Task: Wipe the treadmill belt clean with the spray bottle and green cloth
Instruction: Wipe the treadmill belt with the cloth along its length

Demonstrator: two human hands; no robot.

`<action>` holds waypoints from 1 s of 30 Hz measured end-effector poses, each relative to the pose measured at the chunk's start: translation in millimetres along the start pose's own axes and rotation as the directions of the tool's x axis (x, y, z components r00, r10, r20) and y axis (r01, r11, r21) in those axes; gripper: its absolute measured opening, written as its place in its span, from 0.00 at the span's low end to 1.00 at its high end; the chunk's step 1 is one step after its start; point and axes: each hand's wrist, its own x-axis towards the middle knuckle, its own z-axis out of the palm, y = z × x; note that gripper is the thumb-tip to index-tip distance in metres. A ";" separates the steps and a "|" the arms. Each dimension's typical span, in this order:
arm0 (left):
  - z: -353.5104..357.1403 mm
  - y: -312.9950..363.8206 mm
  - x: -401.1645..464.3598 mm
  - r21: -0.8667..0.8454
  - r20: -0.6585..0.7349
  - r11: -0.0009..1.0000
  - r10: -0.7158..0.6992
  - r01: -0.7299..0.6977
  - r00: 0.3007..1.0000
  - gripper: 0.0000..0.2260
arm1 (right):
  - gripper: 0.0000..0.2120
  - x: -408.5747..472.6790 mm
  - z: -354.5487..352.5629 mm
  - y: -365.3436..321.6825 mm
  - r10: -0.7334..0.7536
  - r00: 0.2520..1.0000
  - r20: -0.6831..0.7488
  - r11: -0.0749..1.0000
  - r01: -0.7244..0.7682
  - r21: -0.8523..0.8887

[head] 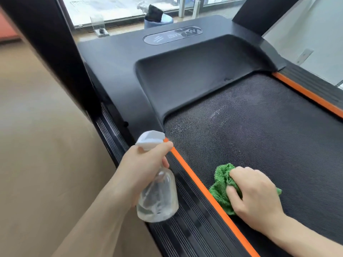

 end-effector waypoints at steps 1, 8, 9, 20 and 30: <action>-0.4 -1.6 -1.9 0.019 -0.002 1.000 0.016 -0.015 1.000 0.22 | 0.09 0.4 -0.5 0.2 0.004 1.000 0.004 1.000 -0.004 -0.010; -3.4 -0.5 -7.4 -0.055 -0.051 0.994 0.092 -0.095 0.994 0.14 | 0.08 84.8 25.1 -11.2 -0.292 0.952 0.091 0.953 0.297 -0.051; -5.0 -1.1 -7.2 -0.054 -0.076 0.993 0.105 -0.109 0.992 0.13 | 0.08 109.2 34.7 -20.4 -0.318 0.944 0.089 0.944 0.324 -0.058; -4.7 0.0 -4.4 -0.044 -0.118 0.994 0.095 -0.101 0.988 0.16 | 0.15 95.7 13.7 -11.4 -0.421 0.886 0.197 0.900 0.380 0.216; 13.4 -2.0 0.9 0.027 -0.072 0.997 0.073 -0.071 0.995 0.15 | 0.16 144.9 43.4 -37.9 -0.268 0.962 0.042 0.955 0.260 0.141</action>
